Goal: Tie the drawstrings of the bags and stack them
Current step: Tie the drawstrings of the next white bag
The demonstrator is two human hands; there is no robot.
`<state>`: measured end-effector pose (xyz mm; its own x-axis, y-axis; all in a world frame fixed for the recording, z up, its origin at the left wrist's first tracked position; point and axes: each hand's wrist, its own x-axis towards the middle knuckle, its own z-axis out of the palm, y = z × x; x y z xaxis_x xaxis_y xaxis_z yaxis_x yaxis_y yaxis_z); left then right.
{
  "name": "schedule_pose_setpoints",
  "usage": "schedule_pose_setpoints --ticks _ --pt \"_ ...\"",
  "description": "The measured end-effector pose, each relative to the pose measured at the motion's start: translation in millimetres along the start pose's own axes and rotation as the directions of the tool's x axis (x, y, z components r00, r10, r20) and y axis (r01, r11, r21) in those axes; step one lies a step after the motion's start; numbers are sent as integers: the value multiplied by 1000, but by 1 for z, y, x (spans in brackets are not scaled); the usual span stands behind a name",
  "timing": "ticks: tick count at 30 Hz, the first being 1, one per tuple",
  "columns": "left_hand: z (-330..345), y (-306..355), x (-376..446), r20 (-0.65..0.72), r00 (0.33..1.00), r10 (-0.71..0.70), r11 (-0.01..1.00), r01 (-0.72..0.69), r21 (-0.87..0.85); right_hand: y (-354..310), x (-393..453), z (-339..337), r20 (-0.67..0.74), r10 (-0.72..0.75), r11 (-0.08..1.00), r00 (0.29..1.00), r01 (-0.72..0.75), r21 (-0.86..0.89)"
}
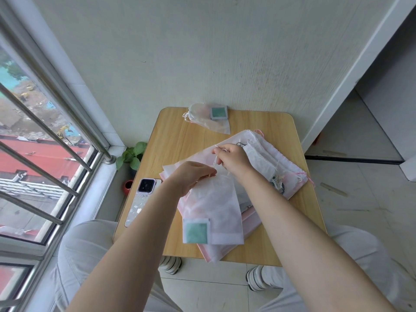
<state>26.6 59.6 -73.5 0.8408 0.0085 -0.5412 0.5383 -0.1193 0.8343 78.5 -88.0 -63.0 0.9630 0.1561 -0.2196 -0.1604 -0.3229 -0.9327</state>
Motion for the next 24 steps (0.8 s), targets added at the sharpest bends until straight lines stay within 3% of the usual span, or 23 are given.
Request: schedule_pose_setpoints --ticks 4,7,12,14,19,24 --pt "1 -6 3 -98 995 -27 984 9 -177 -1 2 -11 125 86 969 988 -53 -242" --pt "4 -8 4 -116 991 -65 948 25 -319 -1 0 -13 282 186 865 941 -20 -502" --pt "9 -8 1 -79 996 -43 927 10 -376 -2 -10 -9 319 170 796 932 61 -602" --pt "8 -8 0 -94 996 -6 946 -24 -324 1 -11 -9 325 161 766 932 89 -636" --pt "5 3 -6 -127 989 72 995 -62 81 5 -11 -6 367 105 728 924 180 -661" --pt "2 8 -5 -101 995 -26 993 37 110 6 -9 -5 385 76 764 920 194 -615"
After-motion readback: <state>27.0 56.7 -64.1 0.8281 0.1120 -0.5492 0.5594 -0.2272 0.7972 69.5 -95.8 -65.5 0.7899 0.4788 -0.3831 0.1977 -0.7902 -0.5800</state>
